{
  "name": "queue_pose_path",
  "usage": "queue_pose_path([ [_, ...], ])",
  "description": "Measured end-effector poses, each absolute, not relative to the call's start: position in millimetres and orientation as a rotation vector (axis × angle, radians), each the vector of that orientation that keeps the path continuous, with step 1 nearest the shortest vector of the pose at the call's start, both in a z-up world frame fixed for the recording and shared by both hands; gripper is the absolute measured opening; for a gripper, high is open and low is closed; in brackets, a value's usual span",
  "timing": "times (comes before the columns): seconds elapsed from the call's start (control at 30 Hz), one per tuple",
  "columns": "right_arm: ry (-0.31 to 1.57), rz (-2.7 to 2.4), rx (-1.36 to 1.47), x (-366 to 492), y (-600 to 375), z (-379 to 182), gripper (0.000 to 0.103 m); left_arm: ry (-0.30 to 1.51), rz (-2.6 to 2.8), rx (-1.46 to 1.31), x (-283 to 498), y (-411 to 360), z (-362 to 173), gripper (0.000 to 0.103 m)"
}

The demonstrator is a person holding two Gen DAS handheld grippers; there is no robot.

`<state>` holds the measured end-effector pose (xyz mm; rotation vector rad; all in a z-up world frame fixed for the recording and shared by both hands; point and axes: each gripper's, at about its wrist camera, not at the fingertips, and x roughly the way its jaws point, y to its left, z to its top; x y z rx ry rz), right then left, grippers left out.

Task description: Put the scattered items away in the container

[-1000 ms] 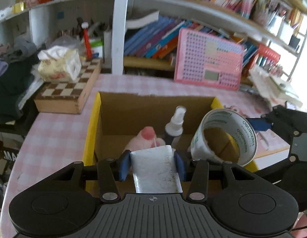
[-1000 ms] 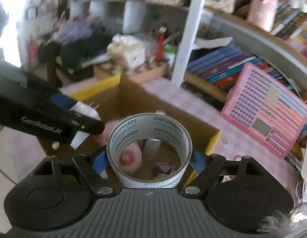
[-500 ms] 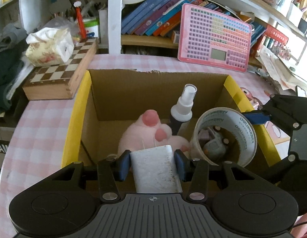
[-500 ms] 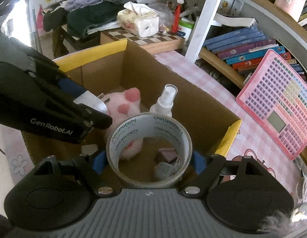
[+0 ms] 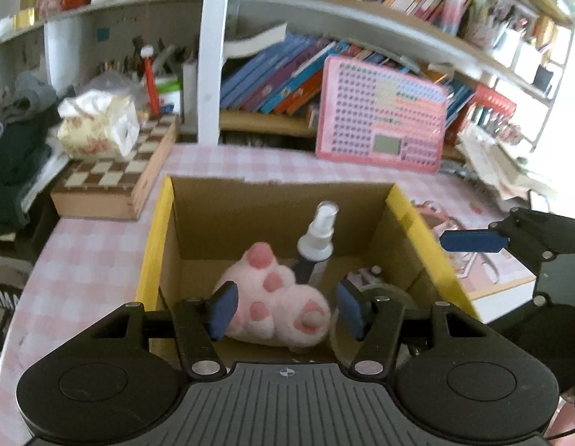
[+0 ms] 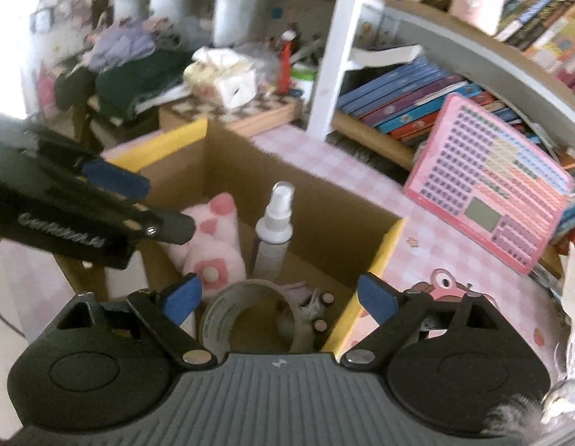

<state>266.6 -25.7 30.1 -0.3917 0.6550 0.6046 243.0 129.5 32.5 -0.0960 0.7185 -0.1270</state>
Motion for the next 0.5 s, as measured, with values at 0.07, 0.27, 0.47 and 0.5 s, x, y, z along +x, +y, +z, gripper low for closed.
queue_pose_path([
  [0.07,0.636,0.582,-0.368,258,-29,38,0.091,0.681,-0.134,-0.108,232,129,40,0.068],
  [0.27,0.584,0.543,-0.307,226,-37,56,0.091,0.618,-0.145,-0.124,192,130,56,0.069],
  [0.47,0.592,0.511,-0.273,190,-42,55,0.091,0.64,-0.131,-0.103,155,136,53,0.07],
  [0.5,0.596,0.506,-0.265,183,-43,54,0.091,0.644,-0.127,-0.108,149,138,52,0.07],
])
